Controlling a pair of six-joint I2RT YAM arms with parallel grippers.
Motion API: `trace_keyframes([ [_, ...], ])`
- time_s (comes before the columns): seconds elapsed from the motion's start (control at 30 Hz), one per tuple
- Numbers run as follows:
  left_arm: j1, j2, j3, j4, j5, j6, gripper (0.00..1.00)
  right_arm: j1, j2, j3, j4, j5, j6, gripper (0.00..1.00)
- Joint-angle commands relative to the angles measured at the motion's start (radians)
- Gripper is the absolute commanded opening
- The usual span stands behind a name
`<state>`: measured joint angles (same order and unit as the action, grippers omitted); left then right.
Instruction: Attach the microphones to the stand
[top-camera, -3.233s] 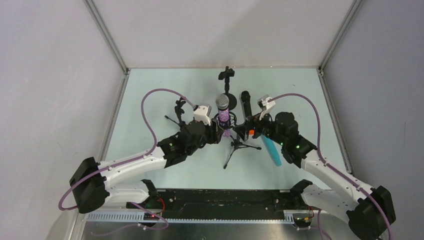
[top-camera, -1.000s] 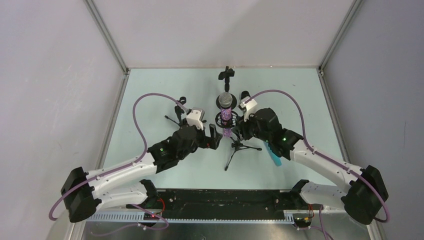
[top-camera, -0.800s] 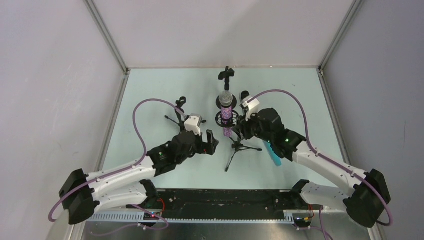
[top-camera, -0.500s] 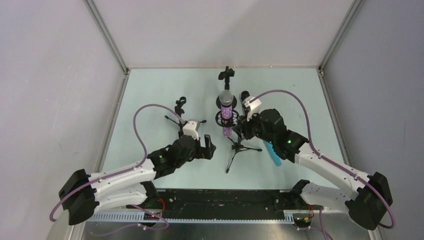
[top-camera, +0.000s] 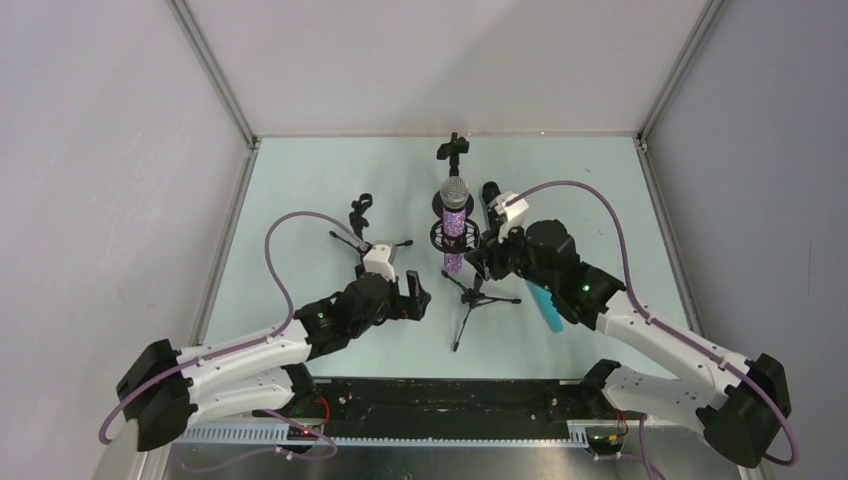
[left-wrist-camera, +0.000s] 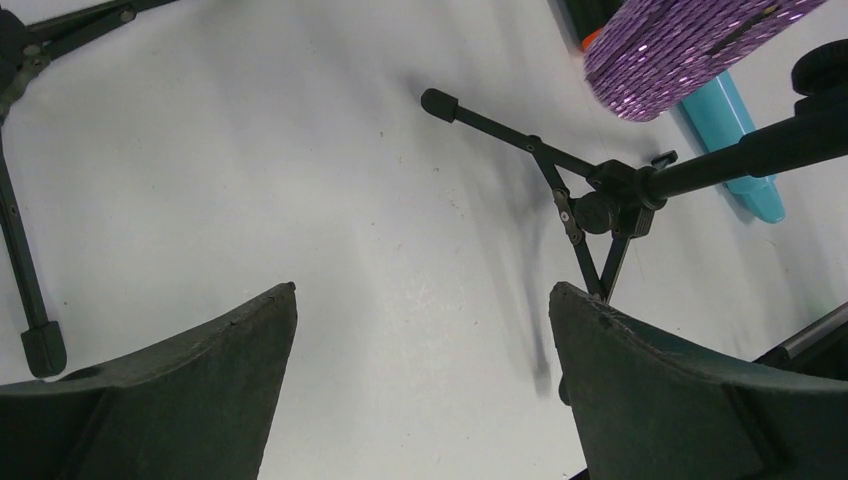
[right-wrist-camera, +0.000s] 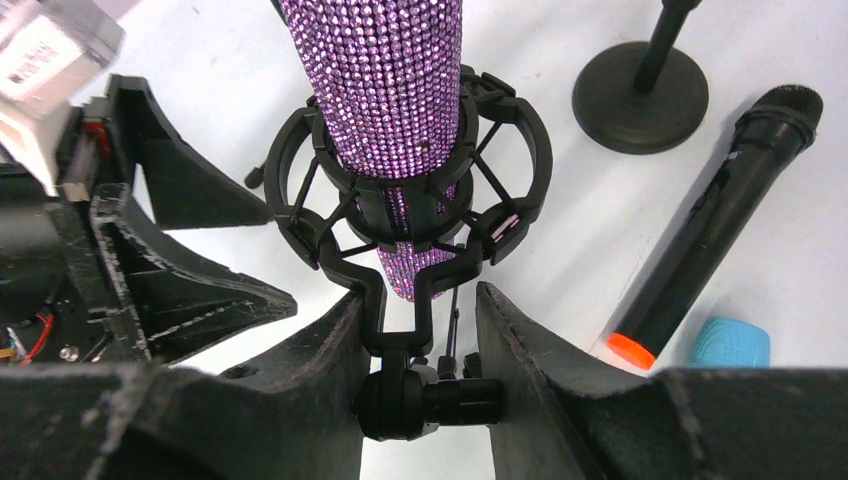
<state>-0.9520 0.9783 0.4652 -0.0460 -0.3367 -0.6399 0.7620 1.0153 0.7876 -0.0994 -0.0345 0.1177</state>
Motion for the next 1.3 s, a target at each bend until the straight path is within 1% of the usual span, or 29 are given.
trace_keyframes([
  [0.0, 0.005, -0.034, -0.018, 0.020, -0.009, -0.029, 1.00, 0.011, -0.074, 0.043, 0.171, -0.030, 0.040, 0.00],
  [0.23, 0.006, -0.053, -0.018, 0.015, 0.009, -0.021, 1.00, 0.012, -0.094, 0.060, 0.180, -0.007, 0.051, 0.00],
  [0.57, 0.004, -0.066, -0.017, 0.012, 0.024, -0.004, 1.00, 0.011, -0.120, 0.168, 0.132, 0.020, 0.032, 0.00],
  [0.83, 0.005, -0.069, -0.020, 0.013, 0.015, 0.004, 1.00, -0.012, -0.106, 0.252, 0.052, -0.009, 0.058, 0.00],
  [1.13, 0.005, -0.089, -0.037, 0.012, 0.015, 0.009, 1.00, -0.042, -0.141, 0.290, -0.006, -0.033, 0.052, 0.00],
  [1.27, 0.004, -0.116, -0.053, 0.013, 0.006, 0.009, 1.00, -0.085, -0.157, 0.299, -0.024, -0.058, 0.053, 0.00],
])
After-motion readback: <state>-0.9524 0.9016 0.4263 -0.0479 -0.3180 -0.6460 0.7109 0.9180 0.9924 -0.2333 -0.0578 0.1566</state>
